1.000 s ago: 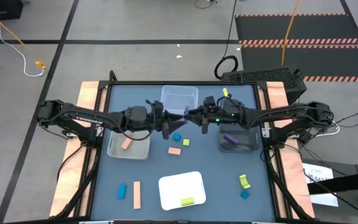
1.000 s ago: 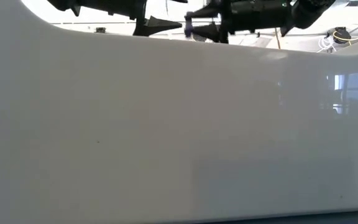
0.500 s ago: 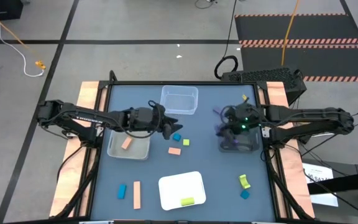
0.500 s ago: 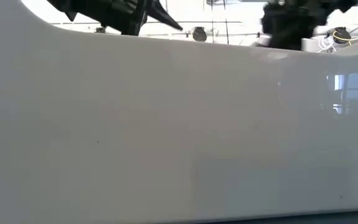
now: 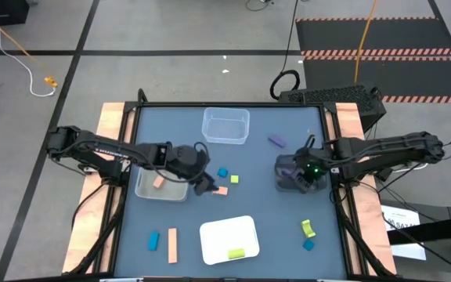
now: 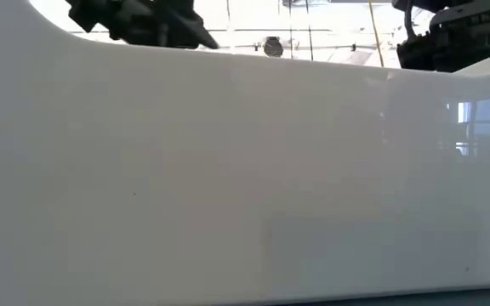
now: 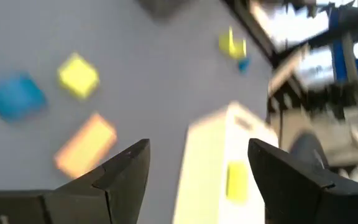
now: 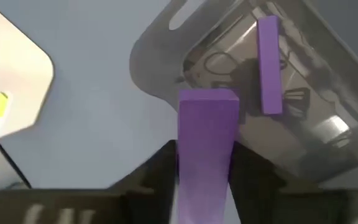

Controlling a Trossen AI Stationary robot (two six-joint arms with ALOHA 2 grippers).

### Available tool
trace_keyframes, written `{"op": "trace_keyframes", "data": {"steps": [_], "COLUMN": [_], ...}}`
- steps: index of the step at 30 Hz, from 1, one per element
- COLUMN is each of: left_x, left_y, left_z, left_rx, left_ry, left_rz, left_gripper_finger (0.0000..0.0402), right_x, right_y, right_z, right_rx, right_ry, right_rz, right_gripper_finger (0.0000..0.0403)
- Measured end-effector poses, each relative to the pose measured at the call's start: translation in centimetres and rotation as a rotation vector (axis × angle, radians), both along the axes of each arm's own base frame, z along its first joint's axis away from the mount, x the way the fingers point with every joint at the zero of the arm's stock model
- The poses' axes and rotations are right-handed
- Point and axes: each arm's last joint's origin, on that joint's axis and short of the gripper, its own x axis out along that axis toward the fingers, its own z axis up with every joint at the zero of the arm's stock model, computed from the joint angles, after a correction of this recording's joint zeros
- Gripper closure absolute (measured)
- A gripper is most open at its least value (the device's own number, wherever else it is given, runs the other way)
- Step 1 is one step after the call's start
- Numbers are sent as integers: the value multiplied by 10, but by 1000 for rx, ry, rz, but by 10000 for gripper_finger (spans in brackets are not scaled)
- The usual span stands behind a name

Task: Sort & place blocks by color
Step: Put the violet block into the black bin, then put the blue block into the transparent bin

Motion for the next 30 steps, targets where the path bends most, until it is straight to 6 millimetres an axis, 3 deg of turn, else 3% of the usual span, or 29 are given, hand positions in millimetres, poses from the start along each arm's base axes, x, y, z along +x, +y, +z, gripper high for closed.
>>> {"op": "trace_keyframes", "data": {"steps": [5, 10, 14, 18, 25, 30], "left_x": [-13, -27, -42, -61, -96, -112], "left_y": [-20, -59, -95, -121, -134, -143], "left_z": [-8, -10, -10, -15, -30, -36], "left_rx": [-132, -329, -454, -497, -399, -380], "left_ry": [178, 347, 497, 677, 965, 1090], "left_rz": [-108, -231, -269, -200, 207, 368], "left_gripper_finger": [133, 133, 133, 133, 133, 133], "right_x": [3, 3, 3, 3, 3, 4], "right_y": [0, 0, 0, 0, 0, -1], "right_z": [-3, -3, -3, -3, -3, -3], "right_rx": [-11, -11, -11, -17, -21, -54], "right_ry": [18, 20, 17, 14, 13, -7], "right_rz": [25, 28, 28, 48, 51, 62], "right_gripper_finger": [157, 94, 81, 85, 88, 89]}}
